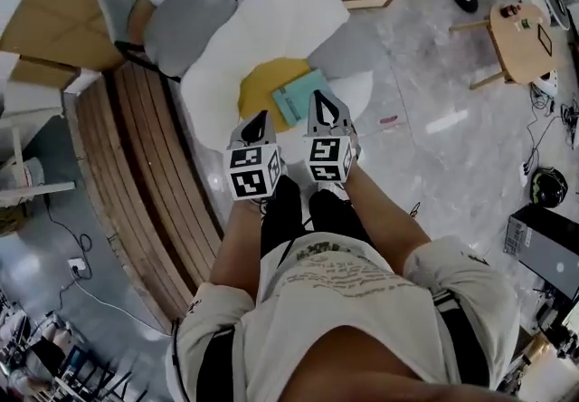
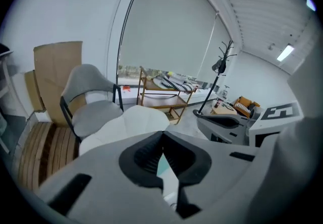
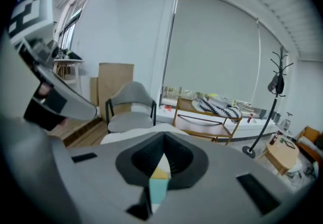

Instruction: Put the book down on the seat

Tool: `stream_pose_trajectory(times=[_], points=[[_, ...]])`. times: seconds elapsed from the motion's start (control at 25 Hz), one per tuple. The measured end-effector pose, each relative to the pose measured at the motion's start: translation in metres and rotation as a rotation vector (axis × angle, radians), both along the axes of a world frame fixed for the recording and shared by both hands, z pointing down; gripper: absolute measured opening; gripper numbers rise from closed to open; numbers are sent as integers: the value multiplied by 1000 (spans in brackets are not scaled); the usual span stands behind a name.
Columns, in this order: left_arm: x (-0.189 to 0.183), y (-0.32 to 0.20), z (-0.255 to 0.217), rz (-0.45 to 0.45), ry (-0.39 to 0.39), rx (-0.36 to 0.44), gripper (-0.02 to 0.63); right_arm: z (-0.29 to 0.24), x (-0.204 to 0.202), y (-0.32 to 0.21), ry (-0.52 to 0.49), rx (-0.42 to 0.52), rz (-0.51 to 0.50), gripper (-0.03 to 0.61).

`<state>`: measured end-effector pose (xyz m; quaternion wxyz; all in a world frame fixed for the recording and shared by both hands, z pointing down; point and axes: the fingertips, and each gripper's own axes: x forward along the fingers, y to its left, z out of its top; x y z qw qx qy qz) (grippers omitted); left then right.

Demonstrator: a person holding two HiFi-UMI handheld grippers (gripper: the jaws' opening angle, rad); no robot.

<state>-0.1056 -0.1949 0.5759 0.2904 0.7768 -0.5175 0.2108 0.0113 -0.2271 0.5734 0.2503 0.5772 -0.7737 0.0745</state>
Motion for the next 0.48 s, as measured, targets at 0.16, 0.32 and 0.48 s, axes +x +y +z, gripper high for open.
stream_pose_trajectory(times=[0.16, 0.32, 0.48], points=[[12, -6, -70, 3, 4, 75, 20, -88, 7, -5, -165, 94, 63, 28], [15, -32, -140, 16, -15, 188, 20, -172, 11, -21, -275, 227, 34, 28], [13, -50, -203, 1, -27, 304, 20, -228, 20, -29, -389, 263, 34, 28]])
